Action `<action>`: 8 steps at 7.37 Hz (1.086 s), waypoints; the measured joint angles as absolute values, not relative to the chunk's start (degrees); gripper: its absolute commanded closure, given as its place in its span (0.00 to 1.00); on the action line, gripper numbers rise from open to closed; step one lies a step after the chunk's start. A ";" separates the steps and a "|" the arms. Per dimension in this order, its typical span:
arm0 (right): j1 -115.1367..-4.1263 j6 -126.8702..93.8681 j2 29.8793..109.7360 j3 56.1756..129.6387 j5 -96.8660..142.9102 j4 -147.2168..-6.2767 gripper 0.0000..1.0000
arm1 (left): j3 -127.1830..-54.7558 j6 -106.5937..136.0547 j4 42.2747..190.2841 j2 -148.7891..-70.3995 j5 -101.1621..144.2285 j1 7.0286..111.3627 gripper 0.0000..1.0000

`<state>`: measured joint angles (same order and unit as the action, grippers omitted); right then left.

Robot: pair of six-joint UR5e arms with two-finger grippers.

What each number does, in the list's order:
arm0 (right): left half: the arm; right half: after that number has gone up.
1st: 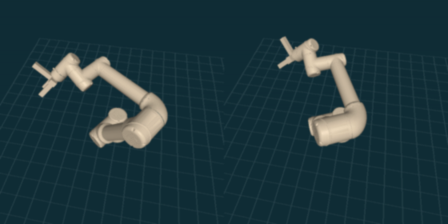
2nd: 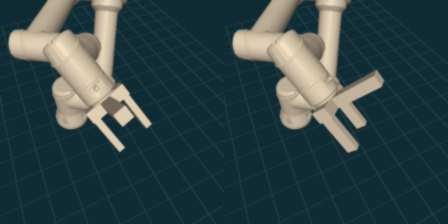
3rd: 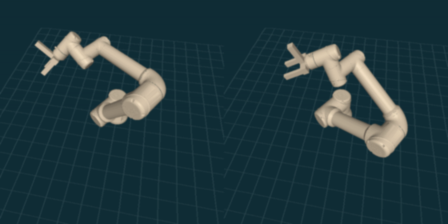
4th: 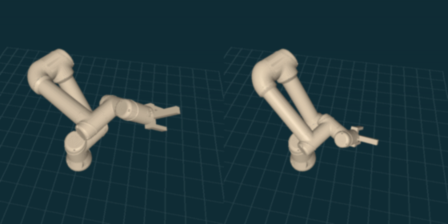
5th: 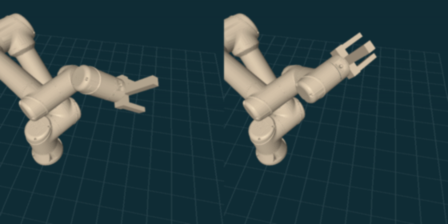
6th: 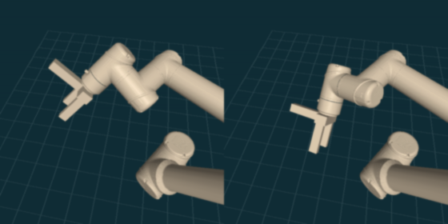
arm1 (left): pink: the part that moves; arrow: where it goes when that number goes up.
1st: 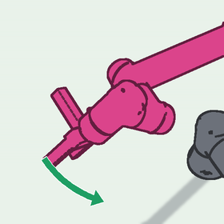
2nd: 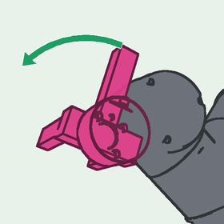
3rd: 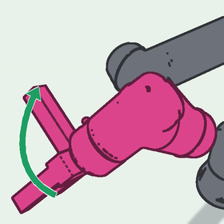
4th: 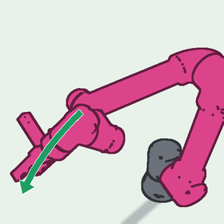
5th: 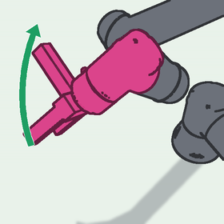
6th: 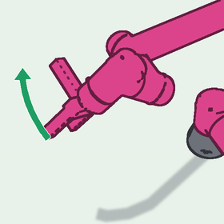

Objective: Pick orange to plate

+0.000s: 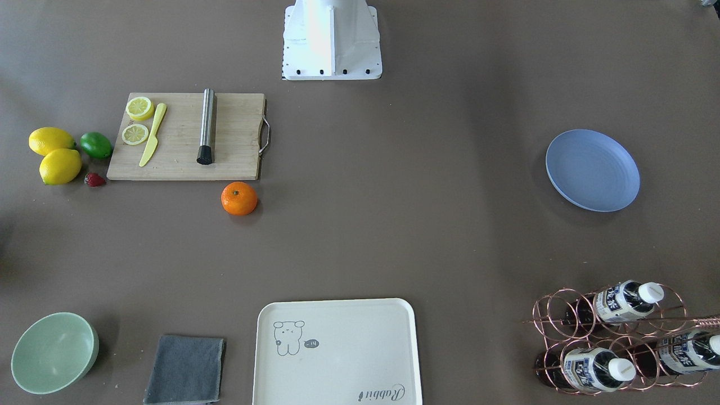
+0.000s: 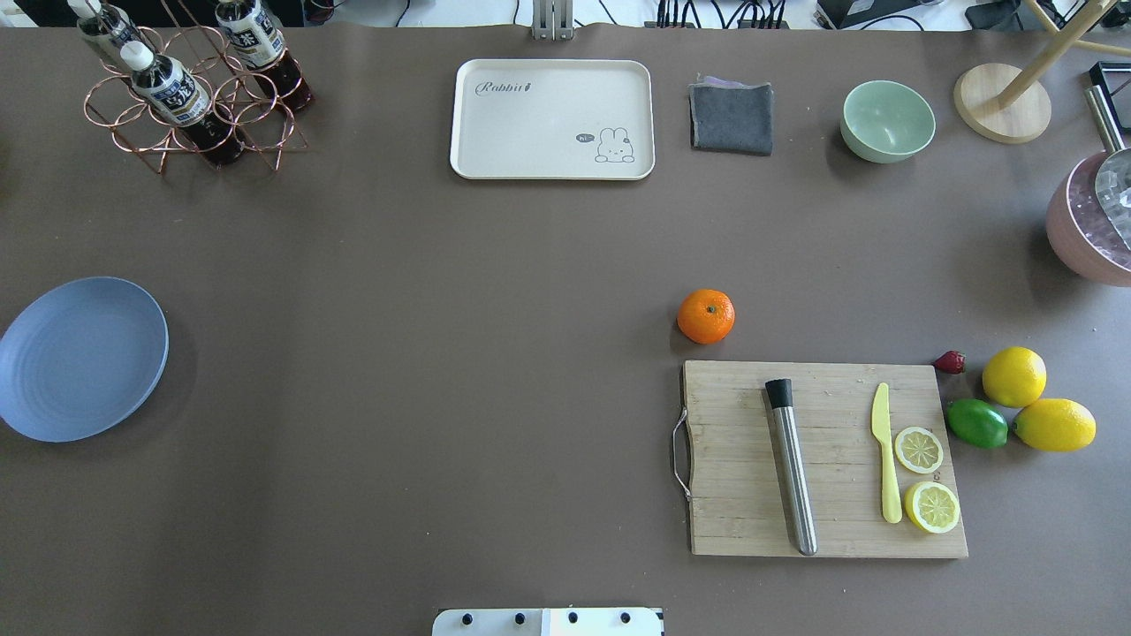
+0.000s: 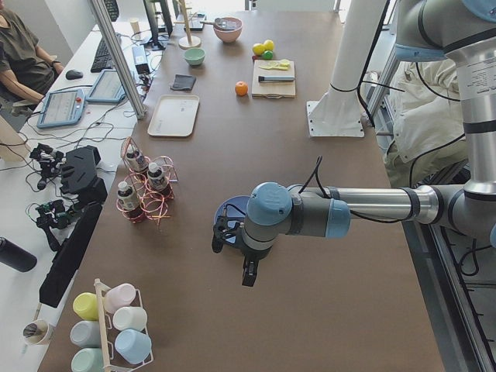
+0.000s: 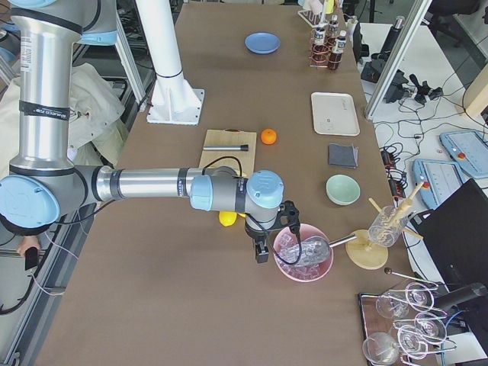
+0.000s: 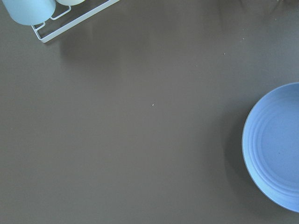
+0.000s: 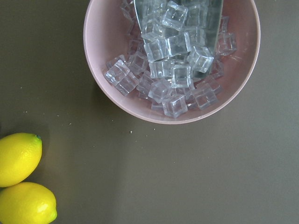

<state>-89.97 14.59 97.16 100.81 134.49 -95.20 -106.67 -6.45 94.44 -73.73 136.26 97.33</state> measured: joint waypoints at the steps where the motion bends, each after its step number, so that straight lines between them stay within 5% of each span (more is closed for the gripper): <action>1: -89.95 14.60 97.15 100.81 134.53 -95.19 0.00 | -106.53 -6.48 94.38 -73.69 136.68 97.03 0.03; 8: -89.91 14.67 97.21 101.23 134.60 -95.19 0.00 | -101.29 7.74 104.90 -76.61 136.69 85.92 0.03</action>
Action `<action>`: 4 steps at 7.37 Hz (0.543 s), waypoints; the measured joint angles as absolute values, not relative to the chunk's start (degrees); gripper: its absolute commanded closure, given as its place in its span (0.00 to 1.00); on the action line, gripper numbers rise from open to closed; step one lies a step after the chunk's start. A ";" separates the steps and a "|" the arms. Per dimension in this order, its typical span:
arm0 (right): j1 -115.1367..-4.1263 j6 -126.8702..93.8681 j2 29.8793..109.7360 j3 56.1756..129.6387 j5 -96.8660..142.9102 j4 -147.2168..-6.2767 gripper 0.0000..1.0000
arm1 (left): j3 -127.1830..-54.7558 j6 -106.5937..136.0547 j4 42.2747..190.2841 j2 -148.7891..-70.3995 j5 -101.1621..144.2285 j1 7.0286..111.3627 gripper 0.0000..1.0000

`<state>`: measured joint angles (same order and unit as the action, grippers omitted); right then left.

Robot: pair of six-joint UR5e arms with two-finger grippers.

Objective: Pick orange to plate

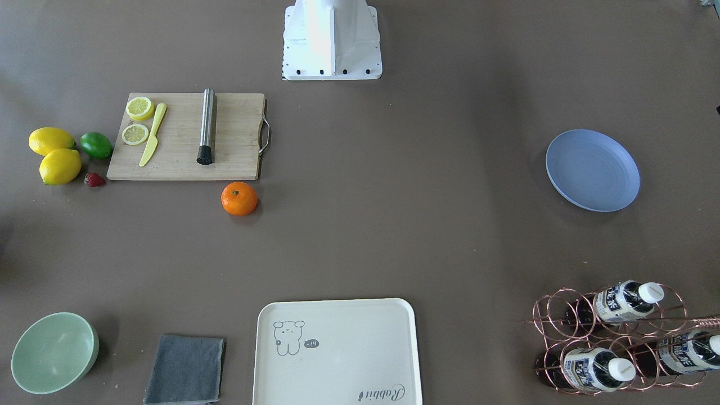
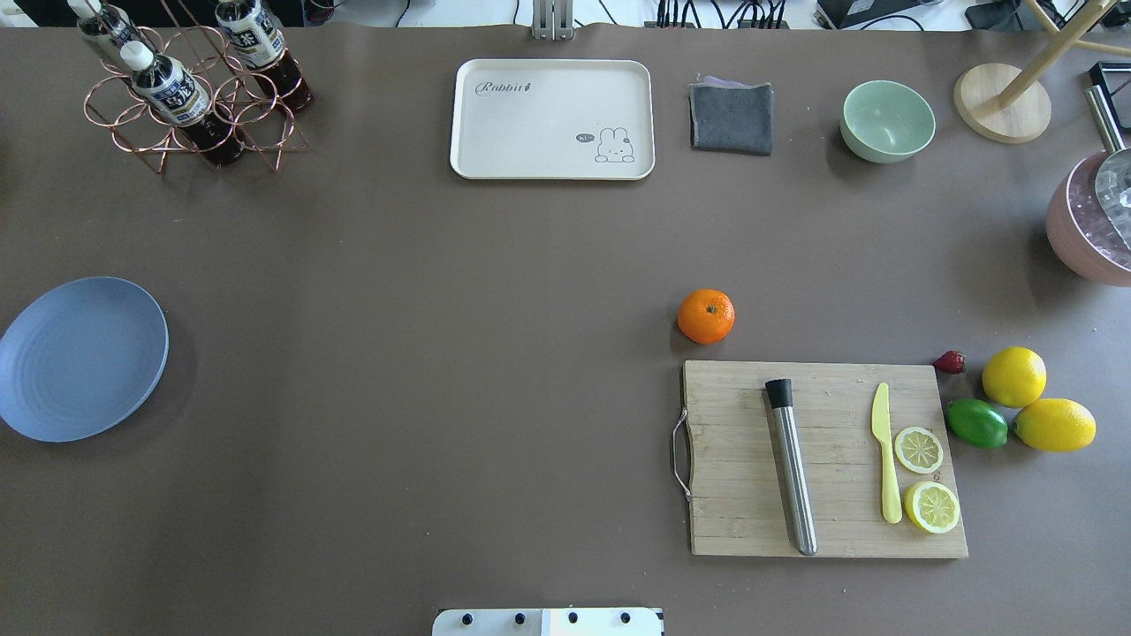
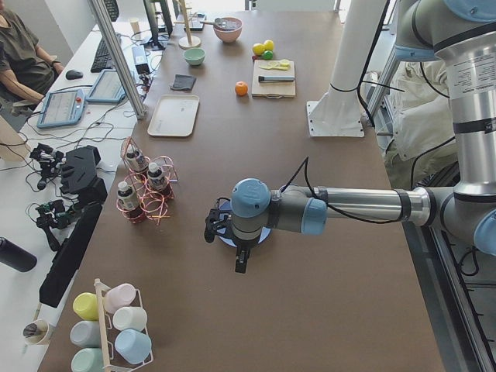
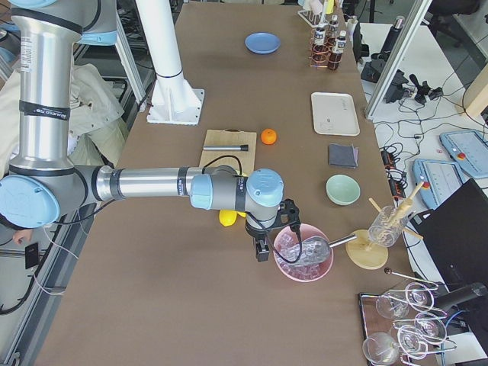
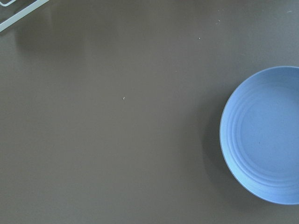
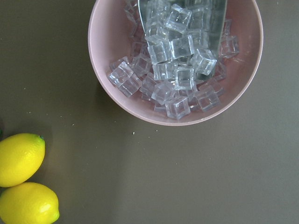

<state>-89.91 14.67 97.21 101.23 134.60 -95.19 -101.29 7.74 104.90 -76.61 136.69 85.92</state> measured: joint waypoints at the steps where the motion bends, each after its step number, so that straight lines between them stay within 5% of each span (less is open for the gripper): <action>1: -89.91 14.72 97.21 101.27 134.63 -95.18 0.00 | -97.51 15.19 113.20 -77.23 136.64 82.06 0.03; 4: -89.79 14.82 97.21 101.18 134.65 -95.18 0.00 | -85.60 30.96 133.50 -80.84 136.40 72.53 0.05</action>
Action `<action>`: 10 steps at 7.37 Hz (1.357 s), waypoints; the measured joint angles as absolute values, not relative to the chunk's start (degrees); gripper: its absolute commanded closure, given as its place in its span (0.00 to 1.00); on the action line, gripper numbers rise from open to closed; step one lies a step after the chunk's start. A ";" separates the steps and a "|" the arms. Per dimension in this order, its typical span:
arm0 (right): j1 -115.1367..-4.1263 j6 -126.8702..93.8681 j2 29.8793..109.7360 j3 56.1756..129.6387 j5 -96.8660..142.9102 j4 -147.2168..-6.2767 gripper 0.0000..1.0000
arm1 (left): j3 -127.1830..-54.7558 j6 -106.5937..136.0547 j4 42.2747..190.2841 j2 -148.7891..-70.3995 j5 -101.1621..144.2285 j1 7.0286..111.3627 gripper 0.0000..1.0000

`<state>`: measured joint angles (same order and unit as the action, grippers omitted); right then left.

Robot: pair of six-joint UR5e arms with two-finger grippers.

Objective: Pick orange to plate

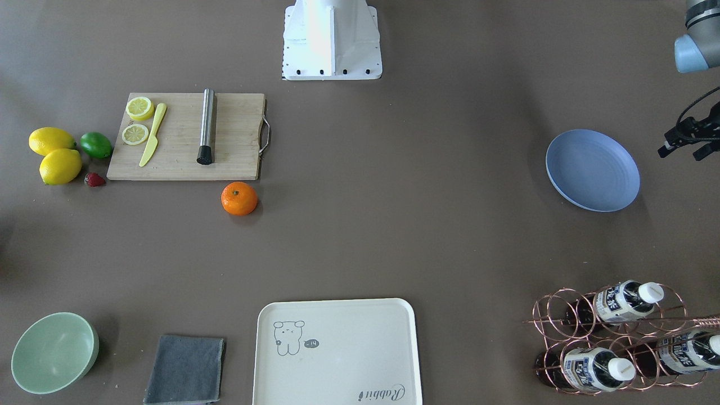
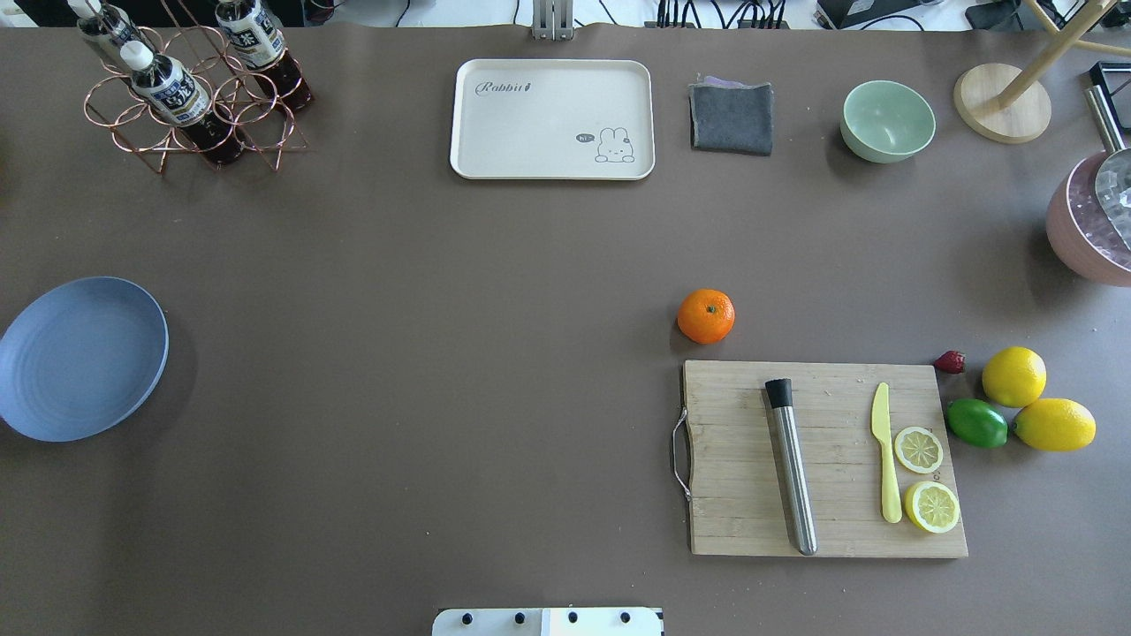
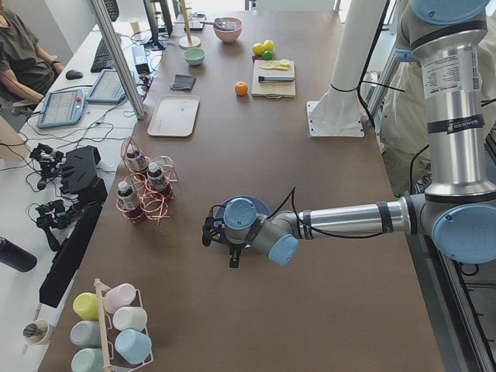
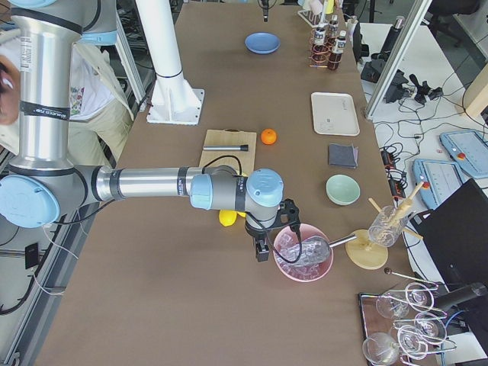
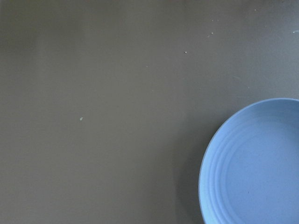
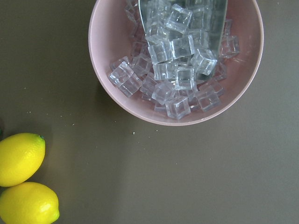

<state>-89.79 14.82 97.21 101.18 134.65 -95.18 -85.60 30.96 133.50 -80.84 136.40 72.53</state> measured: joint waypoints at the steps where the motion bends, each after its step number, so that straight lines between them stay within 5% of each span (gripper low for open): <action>1: -89.63 14.83 97.21 101.17 134.65 -95.19 0.00 | -83.32 33.67 136.56 -82.05 136.07 70.66 0.08; 4: -89.39 14.85 97.26 101.05 134.65 -95.19 0.00 | -81.63 38.63 140.03 -84.03 132.79 65.65 0.22; 7: -89.25 14.85 97.26 100.90 134.63 -95.19 0.00 | -80.54 39.18 140.41 -85.34 131.74 63.99 0.22; 8: -89.20 14.85 97.28 100.86 134.59 -95.19 0.00 | -80.11 39.19 141.07 -85.43 131.69 63.49 0.32; 10: -89.14 14.85 97.28 100.83 134.56 -95.19 0.00 | -79.13 39.26 142.59 -85.44 131.66 63.00 0.69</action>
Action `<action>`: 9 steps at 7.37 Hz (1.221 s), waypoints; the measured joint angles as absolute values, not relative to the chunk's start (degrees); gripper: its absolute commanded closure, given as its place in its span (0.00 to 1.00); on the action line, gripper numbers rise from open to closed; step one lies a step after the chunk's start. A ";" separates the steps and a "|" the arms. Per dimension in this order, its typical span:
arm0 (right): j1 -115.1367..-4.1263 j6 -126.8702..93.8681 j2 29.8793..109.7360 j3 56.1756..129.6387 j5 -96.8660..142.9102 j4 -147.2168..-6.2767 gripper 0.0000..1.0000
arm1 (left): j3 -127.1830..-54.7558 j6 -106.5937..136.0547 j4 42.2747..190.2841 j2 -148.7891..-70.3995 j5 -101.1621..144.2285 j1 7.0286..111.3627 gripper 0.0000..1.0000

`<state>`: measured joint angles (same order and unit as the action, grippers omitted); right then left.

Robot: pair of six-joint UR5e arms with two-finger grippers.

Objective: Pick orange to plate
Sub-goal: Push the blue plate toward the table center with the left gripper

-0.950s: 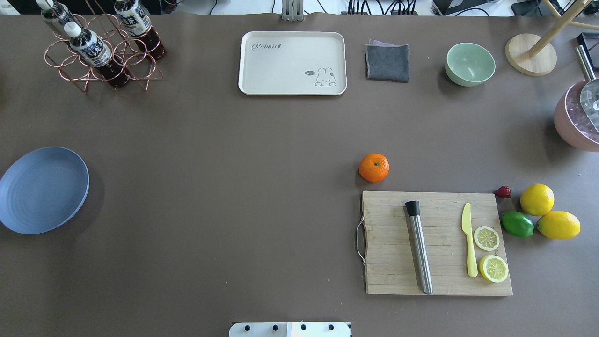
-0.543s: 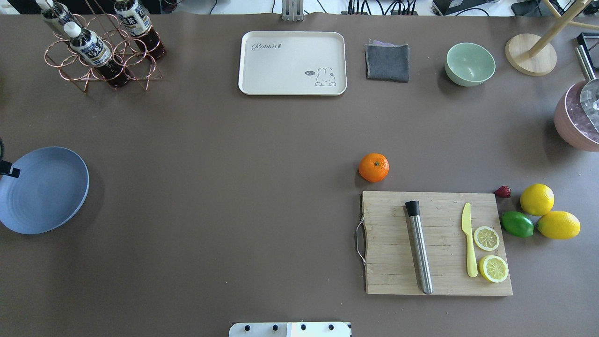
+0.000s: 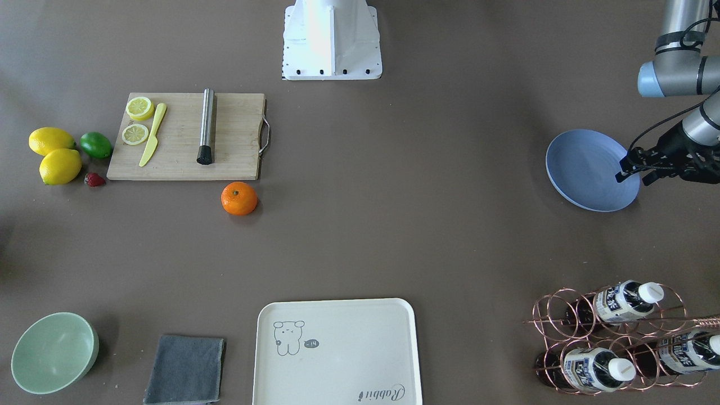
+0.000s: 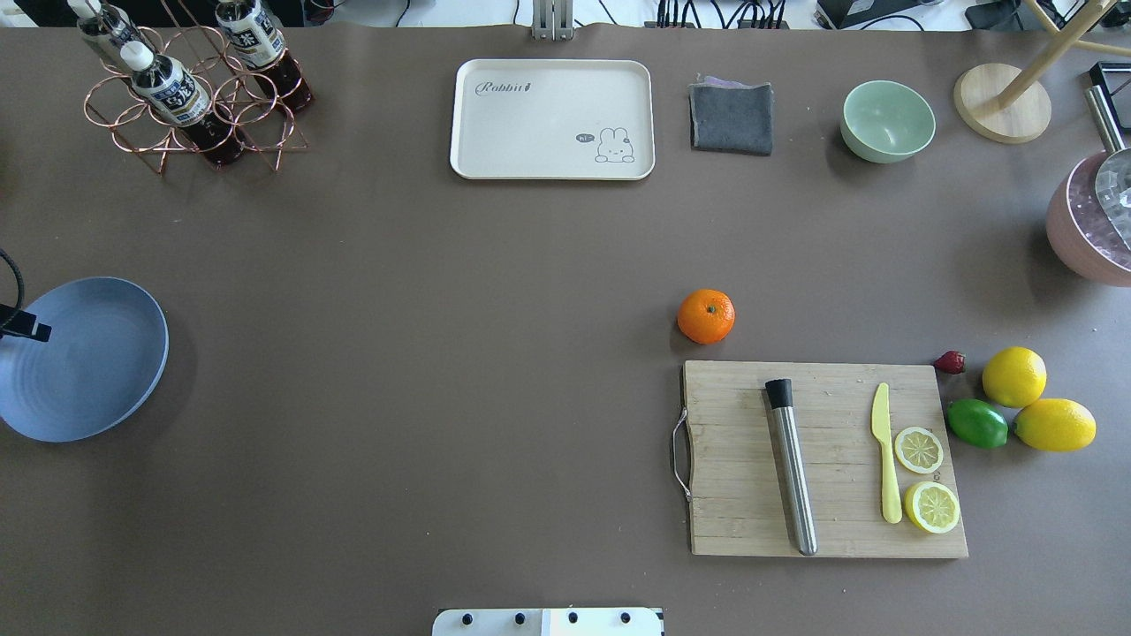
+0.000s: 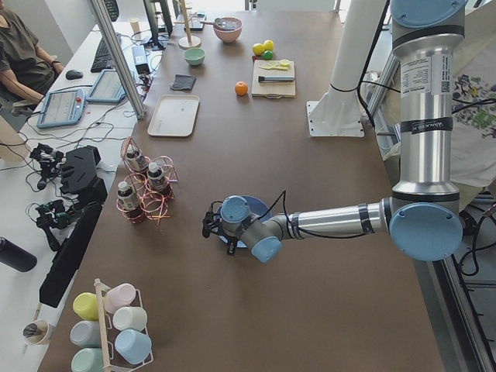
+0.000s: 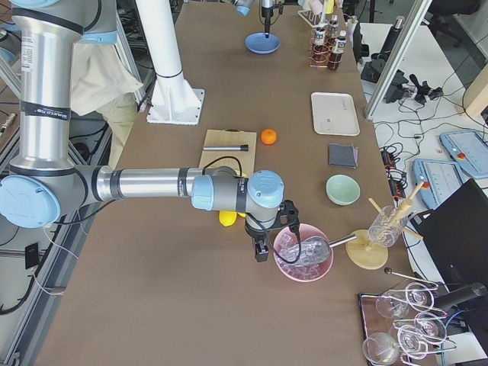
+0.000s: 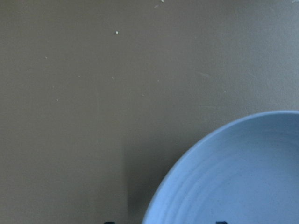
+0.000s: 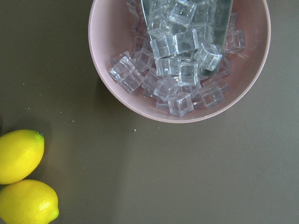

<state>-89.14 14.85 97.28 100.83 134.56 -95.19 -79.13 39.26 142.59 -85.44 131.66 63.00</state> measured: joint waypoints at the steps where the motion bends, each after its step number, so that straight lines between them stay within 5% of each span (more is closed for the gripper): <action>1: -89.13 14.86 97.27 100.86 134.56 -95.19 0.00 | -78.94 39.30 142.80 -85.46 131.68 62.96 0.80; 2: -89.13 14.85 97.26 100.89 134.58 -95.18 0.00 | -78.91 39.32 142.87 -85.49 131.72 62.95 1.00; 6: -89.12 14.55 97.15 101.07 134.65 -95.19 0.00 | -79.97 40.86 142.81 -85.94 132.30 62.93 1.00; 9: -88.96 14.28 96.37 102.14 136.65 -95.15 0.00 | -88.01 49.86 138.97 -87.16 134.92 62.85 1.00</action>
